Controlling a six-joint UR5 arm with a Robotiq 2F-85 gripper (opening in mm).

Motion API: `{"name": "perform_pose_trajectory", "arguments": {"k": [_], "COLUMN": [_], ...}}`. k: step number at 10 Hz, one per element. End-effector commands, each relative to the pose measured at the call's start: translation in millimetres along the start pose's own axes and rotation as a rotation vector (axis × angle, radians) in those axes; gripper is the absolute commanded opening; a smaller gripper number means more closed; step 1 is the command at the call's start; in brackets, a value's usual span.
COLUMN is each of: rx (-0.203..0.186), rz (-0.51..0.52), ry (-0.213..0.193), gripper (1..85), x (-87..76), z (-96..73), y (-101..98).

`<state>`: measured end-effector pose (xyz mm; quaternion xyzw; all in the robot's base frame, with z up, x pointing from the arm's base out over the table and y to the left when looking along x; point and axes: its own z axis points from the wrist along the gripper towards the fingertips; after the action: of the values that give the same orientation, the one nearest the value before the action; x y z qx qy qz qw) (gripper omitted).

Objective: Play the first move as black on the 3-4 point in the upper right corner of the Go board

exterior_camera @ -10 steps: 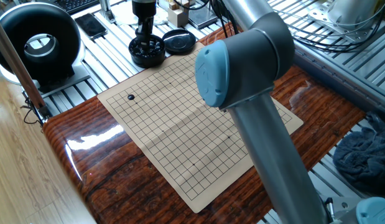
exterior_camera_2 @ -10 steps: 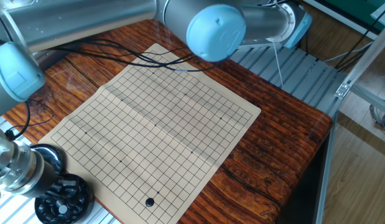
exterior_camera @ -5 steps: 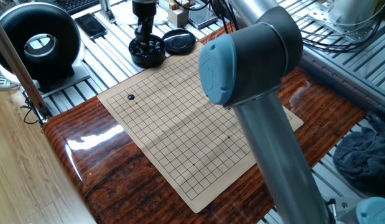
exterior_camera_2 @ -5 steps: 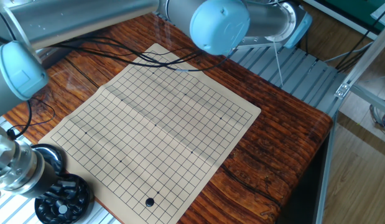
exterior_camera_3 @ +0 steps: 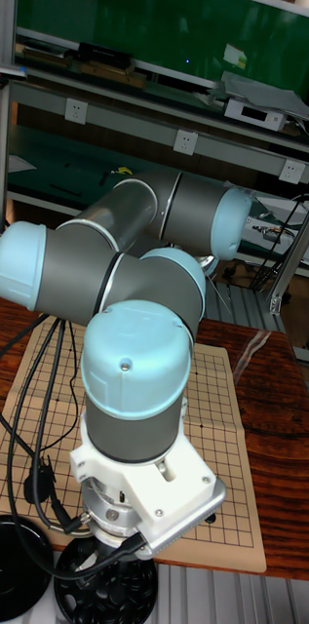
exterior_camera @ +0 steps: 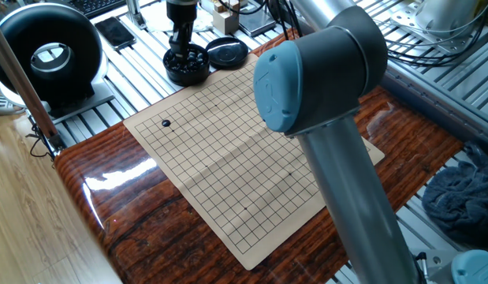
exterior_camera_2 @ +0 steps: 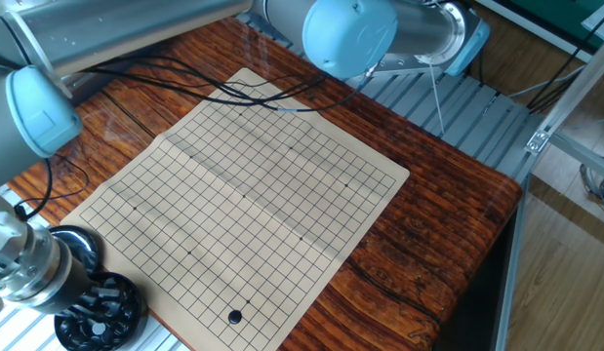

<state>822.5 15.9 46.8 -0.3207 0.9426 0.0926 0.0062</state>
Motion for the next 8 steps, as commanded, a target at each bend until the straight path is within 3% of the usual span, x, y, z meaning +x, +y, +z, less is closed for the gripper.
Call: {"name": "perform_pose_trajectory", "arguments": {"k": [1, 8], "rx": [-0.011, -0.024], "rz": [-0.006, -0.008], "ry": [-0.004, -0.002], "gripper": [24.7, 26.3], "x": [0.9, 4.7], "z": [1.6, 7.9], "y": [2.1, 4.3]}}
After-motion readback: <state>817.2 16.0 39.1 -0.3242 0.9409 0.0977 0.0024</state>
